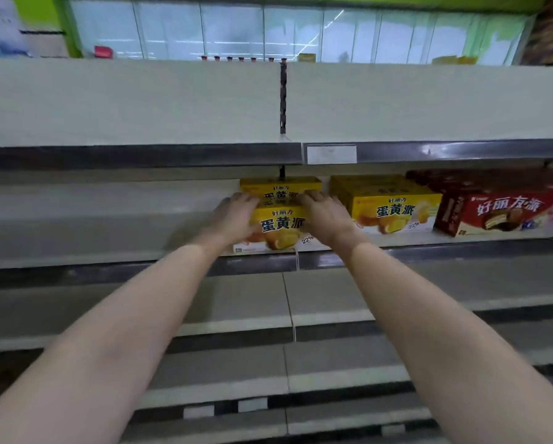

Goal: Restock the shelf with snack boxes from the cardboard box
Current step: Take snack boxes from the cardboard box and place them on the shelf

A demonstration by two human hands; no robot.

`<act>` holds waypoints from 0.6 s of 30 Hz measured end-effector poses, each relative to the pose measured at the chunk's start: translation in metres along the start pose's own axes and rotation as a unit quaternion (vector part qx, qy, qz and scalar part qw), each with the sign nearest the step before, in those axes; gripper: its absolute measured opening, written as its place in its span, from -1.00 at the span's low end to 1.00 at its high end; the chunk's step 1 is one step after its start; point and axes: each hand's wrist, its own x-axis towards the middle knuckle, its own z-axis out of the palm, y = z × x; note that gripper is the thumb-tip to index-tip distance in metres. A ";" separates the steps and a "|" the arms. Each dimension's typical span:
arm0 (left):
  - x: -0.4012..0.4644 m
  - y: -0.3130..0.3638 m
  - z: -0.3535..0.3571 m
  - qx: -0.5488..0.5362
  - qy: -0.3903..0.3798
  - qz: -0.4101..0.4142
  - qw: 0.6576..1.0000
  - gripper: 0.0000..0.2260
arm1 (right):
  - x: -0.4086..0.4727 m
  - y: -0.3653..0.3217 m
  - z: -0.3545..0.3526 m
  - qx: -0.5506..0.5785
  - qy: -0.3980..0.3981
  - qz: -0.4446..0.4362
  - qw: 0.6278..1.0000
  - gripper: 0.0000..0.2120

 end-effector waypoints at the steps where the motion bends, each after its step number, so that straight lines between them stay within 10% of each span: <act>1: 0.002 0.005 0.004 0.019 -0.005 0.004 1.000 -0.36 | 0.000 0.004 0.000 -0.003 -0.009 0.013 1.000 -0.33; 8: 0.016 0.013 0.029 0.054 -0.002 -0.019 0.998 -0.06 | 0.002 0.007 0.023 -0.047 0.025 0.014 0.998 -0.42; 18: 0.053 0.002 0.057 0.067 0.014 -0.044 0.997 -0.21 | 0.038 0.018 0.059 -0.034 0.039 0.028 0.998 -0.39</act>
